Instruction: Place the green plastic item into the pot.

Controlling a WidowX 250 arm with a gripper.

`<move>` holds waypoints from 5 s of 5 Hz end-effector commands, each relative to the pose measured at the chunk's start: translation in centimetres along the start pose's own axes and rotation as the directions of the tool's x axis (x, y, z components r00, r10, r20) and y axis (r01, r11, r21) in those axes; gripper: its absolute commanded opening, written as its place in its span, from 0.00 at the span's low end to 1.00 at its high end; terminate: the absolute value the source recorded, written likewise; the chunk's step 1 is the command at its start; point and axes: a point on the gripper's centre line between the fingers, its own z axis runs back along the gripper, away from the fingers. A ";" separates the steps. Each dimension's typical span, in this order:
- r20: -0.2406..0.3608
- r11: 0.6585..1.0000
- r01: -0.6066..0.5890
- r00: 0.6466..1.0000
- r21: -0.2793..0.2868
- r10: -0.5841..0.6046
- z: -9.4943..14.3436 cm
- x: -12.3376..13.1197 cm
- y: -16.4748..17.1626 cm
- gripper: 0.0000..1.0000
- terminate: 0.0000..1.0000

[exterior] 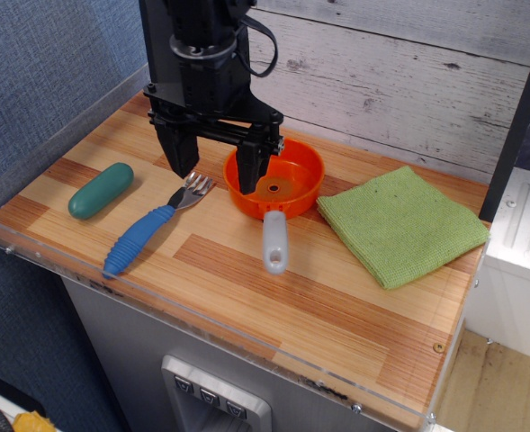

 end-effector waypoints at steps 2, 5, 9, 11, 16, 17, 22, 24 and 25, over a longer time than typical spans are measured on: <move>0.020 0.996 -0.049 0.999 0.074 0.048 -1.3 0.7 8.4 1.00 0.00; -0.007 0.997 -0.058 0.998 0.049 0.058 -4.2 0.7 12.3 1.00 0.00; -0.070 0.993 -0.048 0.996 0.104 0.055 -7.2 -0.1 13.9 1.00 0.00; -0.072 0.994 -0.072 0.994 0.079 0.077 -7.3 -0.2 14.8 0.00 0.00; 0.028 0.968 -0.200 0.980 0.152 0.198 -1.0 0.5 10.5 0.00 0.00; 0.072 0.971 -0.213 0.976 0.110 0.206 -0.4 0.7 8.2 0.00 0.00; 0.167 0.951 -0.305 0.941 0.052 0.293 -1.9 5.3 0.7 0.00 0.00; 0.184 0.924 -0.383 0.909 0.007 0.375 -2.7 6.4 -0.5 0.00 0.00; 0.185 0.916 -0.402 0.900 0.000 0.395 -3.1 6.9 -1.0 0.00 0.00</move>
